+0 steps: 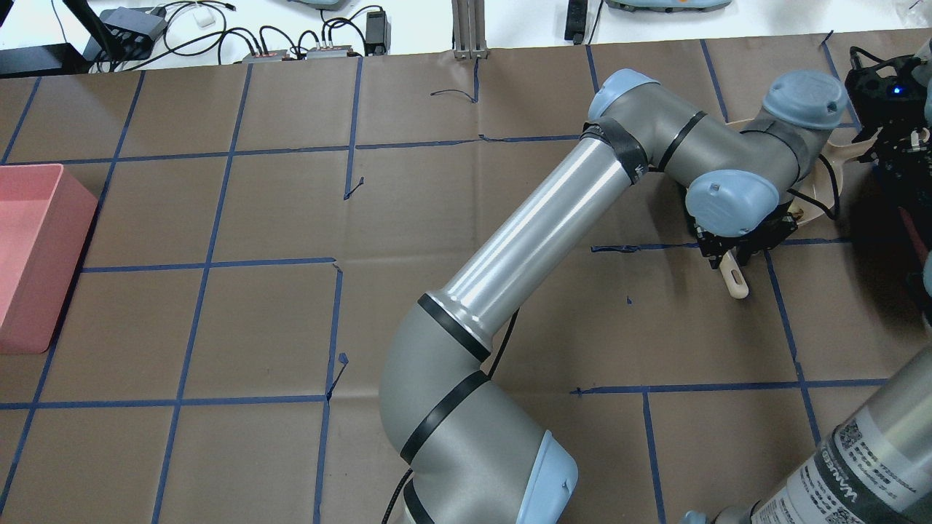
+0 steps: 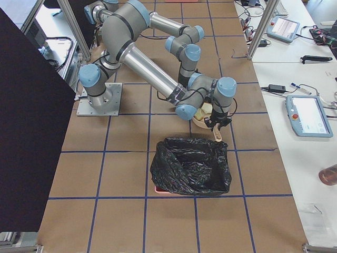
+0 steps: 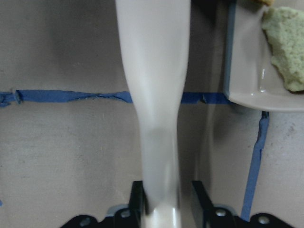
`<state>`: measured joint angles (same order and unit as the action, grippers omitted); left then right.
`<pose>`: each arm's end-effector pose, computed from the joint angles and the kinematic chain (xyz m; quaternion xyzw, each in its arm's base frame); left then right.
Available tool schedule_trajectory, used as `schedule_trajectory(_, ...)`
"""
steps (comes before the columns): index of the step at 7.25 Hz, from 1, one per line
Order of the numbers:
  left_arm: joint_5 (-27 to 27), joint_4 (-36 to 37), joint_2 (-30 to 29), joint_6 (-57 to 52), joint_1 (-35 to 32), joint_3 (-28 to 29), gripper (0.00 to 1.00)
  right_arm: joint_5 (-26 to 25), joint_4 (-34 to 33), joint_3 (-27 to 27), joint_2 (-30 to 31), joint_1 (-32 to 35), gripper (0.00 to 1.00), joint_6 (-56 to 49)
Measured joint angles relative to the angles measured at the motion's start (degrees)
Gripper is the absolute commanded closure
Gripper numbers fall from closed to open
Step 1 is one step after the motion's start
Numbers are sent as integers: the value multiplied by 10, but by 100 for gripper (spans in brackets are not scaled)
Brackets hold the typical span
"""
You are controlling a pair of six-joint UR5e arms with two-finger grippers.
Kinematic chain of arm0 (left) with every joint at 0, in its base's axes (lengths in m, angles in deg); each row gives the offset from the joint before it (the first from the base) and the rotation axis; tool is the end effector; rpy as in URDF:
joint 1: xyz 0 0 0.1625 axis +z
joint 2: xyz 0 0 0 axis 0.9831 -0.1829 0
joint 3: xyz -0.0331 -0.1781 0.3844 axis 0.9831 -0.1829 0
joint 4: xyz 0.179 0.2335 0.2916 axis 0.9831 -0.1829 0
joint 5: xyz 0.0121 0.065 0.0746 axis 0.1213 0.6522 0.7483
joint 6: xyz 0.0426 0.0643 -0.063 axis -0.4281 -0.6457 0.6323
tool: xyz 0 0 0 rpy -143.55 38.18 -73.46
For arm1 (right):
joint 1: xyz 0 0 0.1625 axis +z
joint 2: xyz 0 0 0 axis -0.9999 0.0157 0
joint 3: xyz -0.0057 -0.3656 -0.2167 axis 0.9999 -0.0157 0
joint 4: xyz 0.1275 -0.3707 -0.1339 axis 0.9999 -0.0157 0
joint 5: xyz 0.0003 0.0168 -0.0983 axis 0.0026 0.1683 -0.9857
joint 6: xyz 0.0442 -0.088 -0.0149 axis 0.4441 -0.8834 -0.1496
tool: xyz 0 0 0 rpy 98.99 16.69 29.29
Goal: Sweep and dump trash in nearest bin
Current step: 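Sweep the white piece into the dustpan with the left-held brush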
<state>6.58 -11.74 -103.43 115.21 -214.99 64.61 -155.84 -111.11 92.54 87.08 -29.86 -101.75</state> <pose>-0.7483 -0.5211 0.2108 0.0168 -0.9950 -0.0824 0.0530 -0.2474 -0.6660 0.2597 0.7192 -0.6923 -0.0145 0.0567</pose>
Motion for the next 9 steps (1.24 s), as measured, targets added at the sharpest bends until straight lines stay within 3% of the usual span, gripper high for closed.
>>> schedule_trajectory(1, -7, 0, -1, 0, 0, -1, 100, 0, 0, 0, 0, 0, 100, 0)
schedule_trajectory(5, -13, 4, -2, -5, -2, 0, 100, 0, 0, 1, 0, 0, 100, 0)
schedule_trajectory(9, -140, 83, -20, -4, -5, 5, 100, 0, 0, 1, 0, 0, 100, 0)
